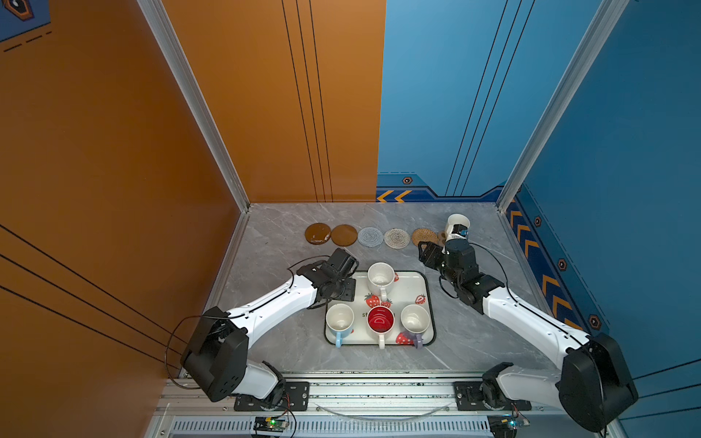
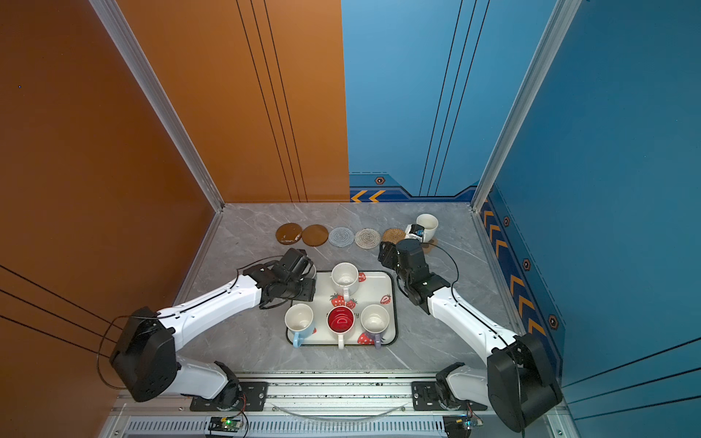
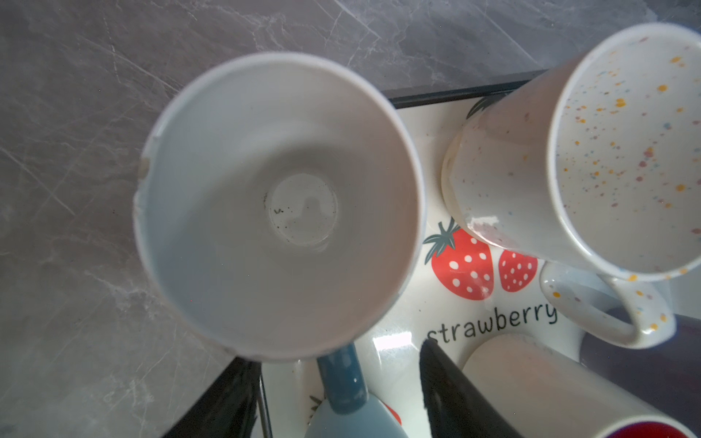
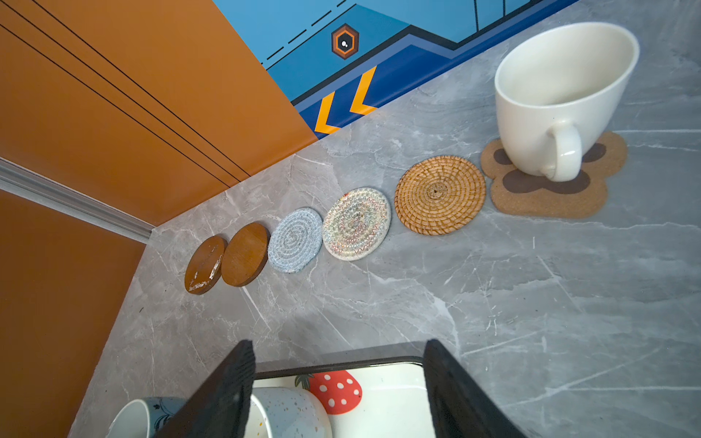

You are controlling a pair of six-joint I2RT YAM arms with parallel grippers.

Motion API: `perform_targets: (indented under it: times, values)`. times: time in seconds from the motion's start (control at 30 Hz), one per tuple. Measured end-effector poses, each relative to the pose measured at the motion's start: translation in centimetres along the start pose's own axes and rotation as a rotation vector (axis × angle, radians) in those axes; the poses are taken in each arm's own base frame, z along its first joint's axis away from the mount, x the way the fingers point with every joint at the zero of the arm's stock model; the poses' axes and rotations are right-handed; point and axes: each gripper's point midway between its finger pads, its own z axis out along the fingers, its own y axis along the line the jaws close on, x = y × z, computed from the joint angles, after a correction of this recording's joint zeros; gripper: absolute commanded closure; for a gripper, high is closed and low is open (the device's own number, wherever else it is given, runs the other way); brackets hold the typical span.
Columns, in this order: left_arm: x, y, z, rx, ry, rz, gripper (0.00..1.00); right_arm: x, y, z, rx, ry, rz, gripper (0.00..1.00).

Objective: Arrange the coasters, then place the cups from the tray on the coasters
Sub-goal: 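Lower the left gripper into the light blue floral mug on the tray and grasp it, then lift the light blue mug with the left gripper toward the glossy brown coaster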

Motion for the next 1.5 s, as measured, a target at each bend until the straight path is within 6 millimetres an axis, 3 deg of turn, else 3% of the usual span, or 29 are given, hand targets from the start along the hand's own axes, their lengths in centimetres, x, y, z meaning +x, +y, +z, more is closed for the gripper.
perform_targets:
  times: [0.93, 1.5]
  values:
    - [0.0, 0.7, 1.9, -0.024, 0.028, -0.016, 0.54, 0.8, 0.1, 0.5, -0.015, 0.032, 0.002, 0.31]
    - [0.1, 0.9, 2.2, -0.04, 0.031, -0.006, 0.83, 1.2, 0.1, 0.8, -0.02, 0.05, 0.004, 0.32]
